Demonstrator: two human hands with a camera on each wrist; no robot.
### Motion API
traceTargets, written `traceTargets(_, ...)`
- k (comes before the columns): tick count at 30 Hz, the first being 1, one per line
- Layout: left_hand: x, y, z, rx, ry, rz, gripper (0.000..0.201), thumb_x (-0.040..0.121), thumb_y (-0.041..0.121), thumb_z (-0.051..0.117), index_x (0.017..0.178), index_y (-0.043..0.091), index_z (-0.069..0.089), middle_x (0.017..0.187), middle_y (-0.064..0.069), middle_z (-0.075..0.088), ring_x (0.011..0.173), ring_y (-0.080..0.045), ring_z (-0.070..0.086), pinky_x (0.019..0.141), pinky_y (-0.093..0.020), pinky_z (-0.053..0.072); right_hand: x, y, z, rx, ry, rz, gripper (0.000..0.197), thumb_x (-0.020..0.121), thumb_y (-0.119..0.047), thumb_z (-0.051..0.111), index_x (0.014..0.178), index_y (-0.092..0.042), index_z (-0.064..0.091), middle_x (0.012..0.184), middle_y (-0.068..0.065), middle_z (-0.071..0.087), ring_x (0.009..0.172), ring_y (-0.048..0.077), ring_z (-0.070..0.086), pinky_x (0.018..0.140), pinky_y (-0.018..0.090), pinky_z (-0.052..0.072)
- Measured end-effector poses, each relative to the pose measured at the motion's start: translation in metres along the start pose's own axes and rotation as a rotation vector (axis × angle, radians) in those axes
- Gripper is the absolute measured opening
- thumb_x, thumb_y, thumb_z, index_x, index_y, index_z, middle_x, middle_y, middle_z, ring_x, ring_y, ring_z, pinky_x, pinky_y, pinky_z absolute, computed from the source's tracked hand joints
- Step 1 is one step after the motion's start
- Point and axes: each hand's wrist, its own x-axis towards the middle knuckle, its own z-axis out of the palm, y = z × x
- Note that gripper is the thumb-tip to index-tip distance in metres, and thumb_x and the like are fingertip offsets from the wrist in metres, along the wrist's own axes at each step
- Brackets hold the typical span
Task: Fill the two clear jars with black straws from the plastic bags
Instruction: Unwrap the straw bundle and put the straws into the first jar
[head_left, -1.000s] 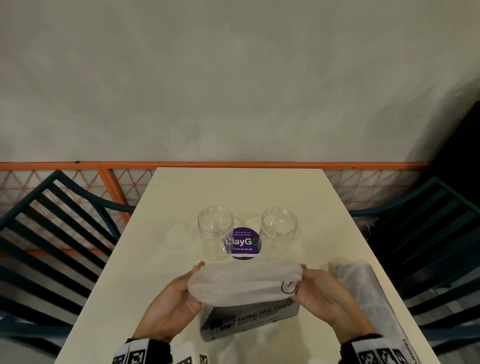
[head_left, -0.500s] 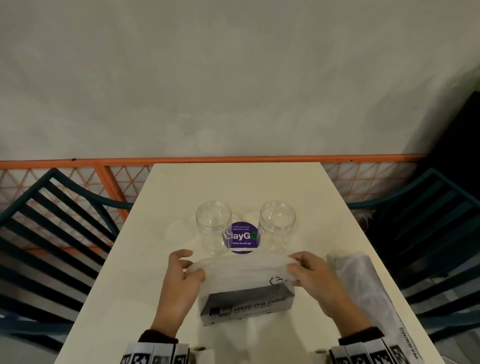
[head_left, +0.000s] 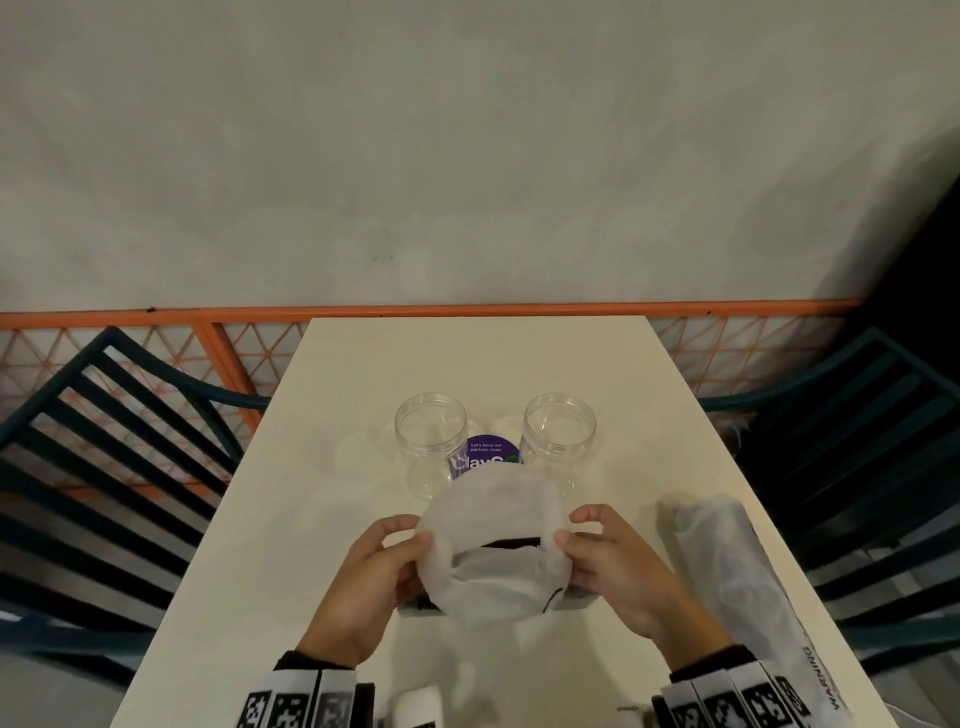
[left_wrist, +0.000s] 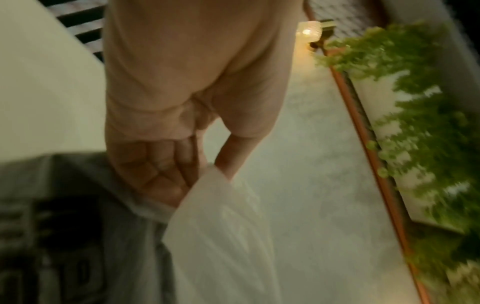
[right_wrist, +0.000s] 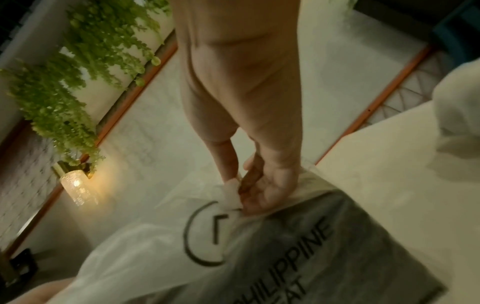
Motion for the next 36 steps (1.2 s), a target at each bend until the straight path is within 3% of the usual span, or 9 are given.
traceTargets(4,0.009,0.000,-0.017,-0.270,-0.081,-0.084,0.024,0.057,0.008,0.060,0.061,0.013,0.036,0.066,-0.011,0.039,0.060,-0.025,0.042,0.052,-0.034,0.039,0.005,-0.003,-0.017,0.395,-0.142,0.201,0.026,0.082,0.007,0.051,0.070,-0.014,0.041,0.054,0.007,0.064,0.045,0.020,0.061,0.047,0.027,0.055)
traceTargets(6,0.006,0.000,-0.019,-0.350,-0.154,-0.110,0.026,0.052,0.009,0.065,0.059,0.010,0.040,0.067,-0.014,0.047,0.065,-0.028,0.051,0.055,-0.037,0.048,0.005,-0.001,-0.025,0.433,-0.178,0.277,0.018,0.069,0.001,0.059,0.065,-0.010,0.045,0.060,0.011,0.063,0.051,0.023,0.058,0.050,0.030,0.055)
traceTargets(10,0.002,-0.004,-0.014,-0.476,-0.222,-0.134,0.044,0.036,0.007,0.079,0.067,0.007,0.047,0.062,-0.010,0.062,0.057,-0.023,0.066,0.052,-0.031,0.057,0.005,0.006,-0.035,0.449,-0.098,0.317,0.009,0.071,-0.003,0.046,0.073,-0.002,0.055,0.063,0.014,0.066,0.050,0.025,0.060,0.043,0.029,0.046)
traceTargets(14,-0.003,-0.006,-0.006,-0.381,-0.237,-0.148,0.043,0.051,0.012,0.071,0.086,0.011,0.046,0.079,-0.013,0.059,0.072,-0.026,0.060,0.062,-0.036,0.052,0.001,0.004,-0.039,0.409,-0.111,0.251,0.009,0.077,-0.010,0.059,0.086,-0.008,0.059,0.071,0.009,0.068,0.058,0.021,0.061,0.052,0.031,0.044)
traceTargets(17,-0.004,-0.007,-0.002,-0.066,-0.073,-0.056,0.056,0.065,-0.004,0.063,0.111,0.018,0.044,0.083,-0.012,0.049,0.075,-0.025,0.052,0.057,-0.034,0.051,-0.001,0.009,-0.035,0.256,-0.156,0.145,0.041,0.070,-0.001,0.066,0.099,-0.021,0.045,0.076,0.006,0.061,0.066,0.017,0.058,0.057,0.029,0.044)
traceTargets(20,0.001,-0.012,0.004,0.232,0.110,0.034,0.049,0.082,-0.004,0.052,0.120,0.023,0.040,0.084,-0.008,0.044,0.075,-0.020,0.047,0.061,-0.030,0.043,0.002,0.013,-0.023,-0.101,-0.012,0.065,0.046,0.079,0.005,0.055,0.113,-0.020,0.036,0.090,0.013,0.046,0.082,0.024,0.048,0.064,0.032,0.045)
traceTargets(27,0.005,-0.024,-0.014,0.755,0.394,0.296,0.020,0.074,0.015,0.070,0.086,0.005,0.057,0.081,-0.007,0.059,0.073,-0.023,0.054,0.058,-0.026,0.038,0.008,0.012,-0.027,-0.545,0.361,-0.154,0.013,0.080,-0.011,0.065,0.091,-0.010,0.058,0.085,0.009,0.063,0.077,0.025,0.060,0.077,0.042,0.055)
traceTargets(32,0.010,-0.027,-0.019,0.668,0.228,0.246,0.019,0.079,0.022,0.069,0.067,0.008,0.070,0.061,-0.002,0.067,0.061,-0.018,0.054,0.057,-0.025,0.040,0.007,0.013,-0.030,-0.388,0.204,-0.117,0.007,0.080,-0.011,0.070,0.074,-0.008,0.070,0.076,0.014,0.068,0.068,0.023,0.062,0.061,0.027,0.051)
traceTargets(36,0.008,-0.024,-0.013,0.352,0.101,0.115,0.020,0.088,0.023,0.058,0.075,0.016,0.072,0.060,0.019,0.070,0.068,-0.002,0.056,0.063,-0.022,0.039,0.008,0.014,-0.025,-0.208,0.063,0.024,0.021,0.093,-0.014,0.054,0.079,-0.009,0.069,0.075,0.006,0.060,0.071,0.019,0.050,0.061,0.024,0.045)
